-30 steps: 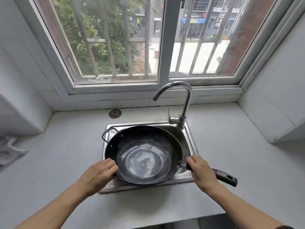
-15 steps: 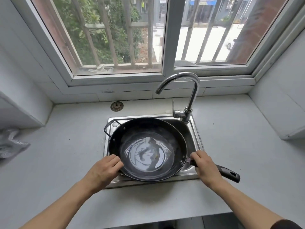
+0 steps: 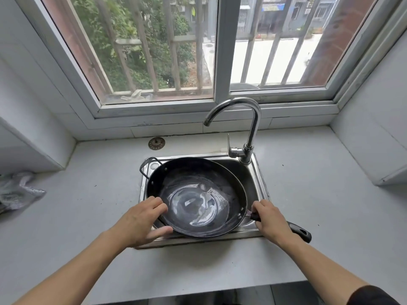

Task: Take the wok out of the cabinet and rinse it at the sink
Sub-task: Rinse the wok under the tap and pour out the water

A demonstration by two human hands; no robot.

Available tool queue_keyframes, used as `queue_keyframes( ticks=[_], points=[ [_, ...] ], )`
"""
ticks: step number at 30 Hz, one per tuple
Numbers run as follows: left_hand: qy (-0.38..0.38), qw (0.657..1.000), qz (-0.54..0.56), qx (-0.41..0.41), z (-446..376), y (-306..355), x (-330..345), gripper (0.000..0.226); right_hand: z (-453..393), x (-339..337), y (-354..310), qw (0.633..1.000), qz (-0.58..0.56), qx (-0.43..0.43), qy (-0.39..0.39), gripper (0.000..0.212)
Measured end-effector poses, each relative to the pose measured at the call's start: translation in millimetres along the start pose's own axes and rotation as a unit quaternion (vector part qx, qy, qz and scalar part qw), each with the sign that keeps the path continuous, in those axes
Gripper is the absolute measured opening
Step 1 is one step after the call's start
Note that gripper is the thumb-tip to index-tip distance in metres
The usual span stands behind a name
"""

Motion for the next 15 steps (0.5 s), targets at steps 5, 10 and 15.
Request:
queue_keyframes(
  ticks=[5,10,15],
  points=[
    [-0.007,0.998,-0.004,-0.056,-15.4,10.6,-3.5,0.041,-8.7,-8.2,3.9,0.998,0.019,-0.023,-0.057,0.022],
    [-0.008,0.996,-0.004,-0.092,-28.1,24.0,-7.3,0.034,-27.6,-24.5,1.0,0.997,0.014,-0.064,-0.052,0.016],
    [0.002,0.991,0.008,-0.132,-46.8,29.4,-12.0,0.036,-49.7,-45.6,-13.8,0.993,-0.066,-0.097,0.023,0.027]
  ],
)
Point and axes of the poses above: each hand's wrist, its own z-axis away from the middle knuckle, its own x-axis out of the palm, y = z × x, the point moved 1 cm from there along -z, towards the middle knuckle, and after that the axes turned 4 degrees about x, right-handed, at the moved point
